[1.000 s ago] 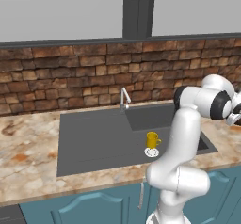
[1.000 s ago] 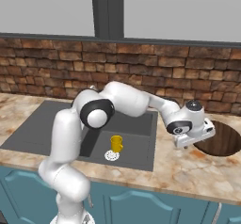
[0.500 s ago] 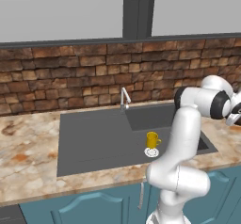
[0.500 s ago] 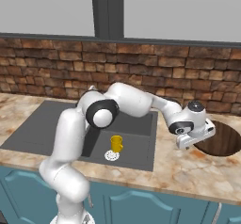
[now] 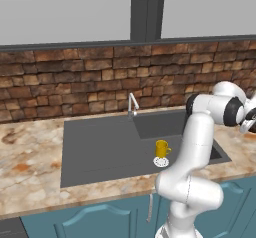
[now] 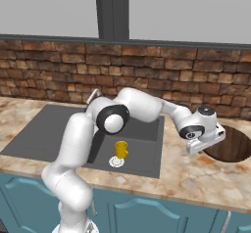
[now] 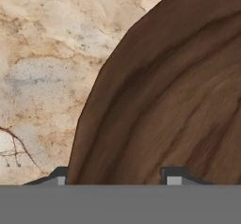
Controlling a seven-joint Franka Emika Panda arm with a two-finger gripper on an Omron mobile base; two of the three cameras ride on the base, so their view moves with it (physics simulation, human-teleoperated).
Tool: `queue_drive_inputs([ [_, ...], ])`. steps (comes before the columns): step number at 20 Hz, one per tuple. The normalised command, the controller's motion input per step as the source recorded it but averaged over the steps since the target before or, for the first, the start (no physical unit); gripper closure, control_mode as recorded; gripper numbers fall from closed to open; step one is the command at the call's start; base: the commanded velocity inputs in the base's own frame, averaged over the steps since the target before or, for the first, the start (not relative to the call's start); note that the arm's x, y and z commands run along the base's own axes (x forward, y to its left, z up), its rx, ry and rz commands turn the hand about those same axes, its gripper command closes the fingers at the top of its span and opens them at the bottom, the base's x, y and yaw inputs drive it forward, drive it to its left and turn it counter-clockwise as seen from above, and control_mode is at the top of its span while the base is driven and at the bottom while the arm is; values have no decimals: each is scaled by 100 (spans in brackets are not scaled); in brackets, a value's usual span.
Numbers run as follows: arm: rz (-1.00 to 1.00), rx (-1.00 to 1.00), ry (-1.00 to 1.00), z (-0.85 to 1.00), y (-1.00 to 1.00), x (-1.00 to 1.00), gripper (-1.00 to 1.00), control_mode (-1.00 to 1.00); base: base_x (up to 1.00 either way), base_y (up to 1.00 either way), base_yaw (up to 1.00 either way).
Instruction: Pick the mug and place it in the sink. Pick the bowl and place it in the open cabinet and then close the cabinet.
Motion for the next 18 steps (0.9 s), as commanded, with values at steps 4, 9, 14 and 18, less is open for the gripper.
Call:
queue_drive_inputs([
  [4, 2, 0, 4, -4, -14, 1, 100, -100, 0, 0, 0],
  [9, 1, -6, -7, 11, 6, -22, 100, -100, 0, 0, 0],
  [14, 10, -18, -11, 91, 24, -15, 100, -100, 0, 0, 0],
  [18, 7, -9, -1, 87, 26, -22, 100, -100, 0, 0, 0],
])
